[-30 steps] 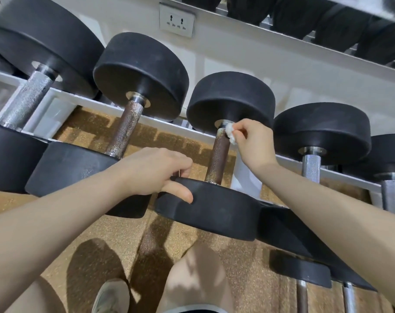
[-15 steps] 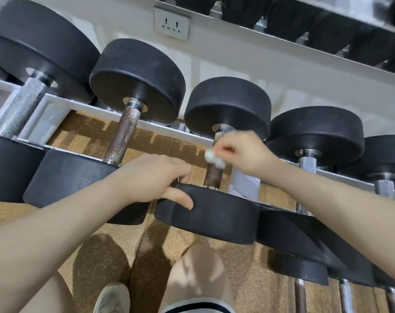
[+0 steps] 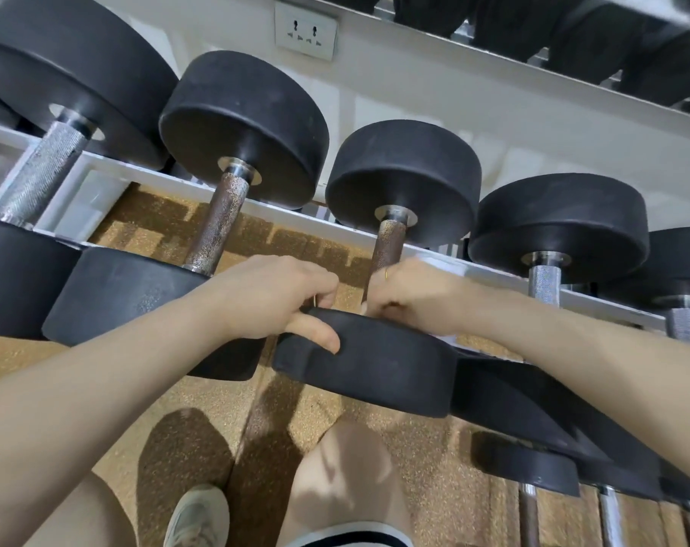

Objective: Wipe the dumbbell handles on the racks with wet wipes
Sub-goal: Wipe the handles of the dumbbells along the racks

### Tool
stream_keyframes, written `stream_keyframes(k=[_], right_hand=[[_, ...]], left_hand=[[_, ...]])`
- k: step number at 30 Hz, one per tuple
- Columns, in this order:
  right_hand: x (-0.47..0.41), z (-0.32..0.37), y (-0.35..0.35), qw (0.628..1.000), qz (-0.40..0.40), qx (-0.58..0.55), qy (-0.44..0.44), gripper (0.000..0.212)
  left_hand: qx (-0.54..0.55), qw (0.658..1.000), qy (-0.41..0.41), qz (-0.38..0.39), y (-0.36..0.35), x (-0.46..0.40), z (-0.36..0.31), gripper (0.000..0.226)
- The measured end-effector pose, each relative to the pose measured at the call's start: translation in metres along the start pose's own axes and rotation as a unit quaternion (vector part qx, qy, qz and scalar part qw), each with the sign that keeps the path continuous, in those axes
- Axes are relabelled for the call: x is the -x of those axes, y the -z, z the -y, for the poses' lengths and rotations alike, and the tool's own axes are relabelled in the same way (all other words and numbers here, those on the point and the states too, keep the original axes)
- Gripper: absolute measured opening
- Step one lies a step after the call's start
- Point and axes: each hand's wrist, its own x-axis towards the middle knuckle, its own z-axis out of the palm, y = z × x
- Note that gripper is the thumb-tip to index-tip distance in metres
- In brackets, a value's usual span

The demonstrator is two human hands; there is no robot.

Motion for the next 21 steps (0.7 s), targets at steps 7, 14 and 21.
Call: stream_keyframes(k=[7, 14, 21], right_hand=[[0.002, -0.006, 0.002, 0.776, -0.159, -0.571, -0.218, 0.013], [0.008, 0.017, 0.019, 0.466, -0.174, -0.855, -0.147, 0.024], [-0.01, 0.06, 0.019, 0.431, -0.226, -0.845, -0.22, 0.02]], left_hand=[[0.018, 1.0, 0.009, -0.016, 0.0, 0.001, -0.001, 0.059], [0.056, 0.997, 0.044, -0.023, 0.002, 0.003, -0.008, 0.047], [0.06, 0.994, 0.015, -0.091, 0.009, 0.023, -0.01, 0.042]])
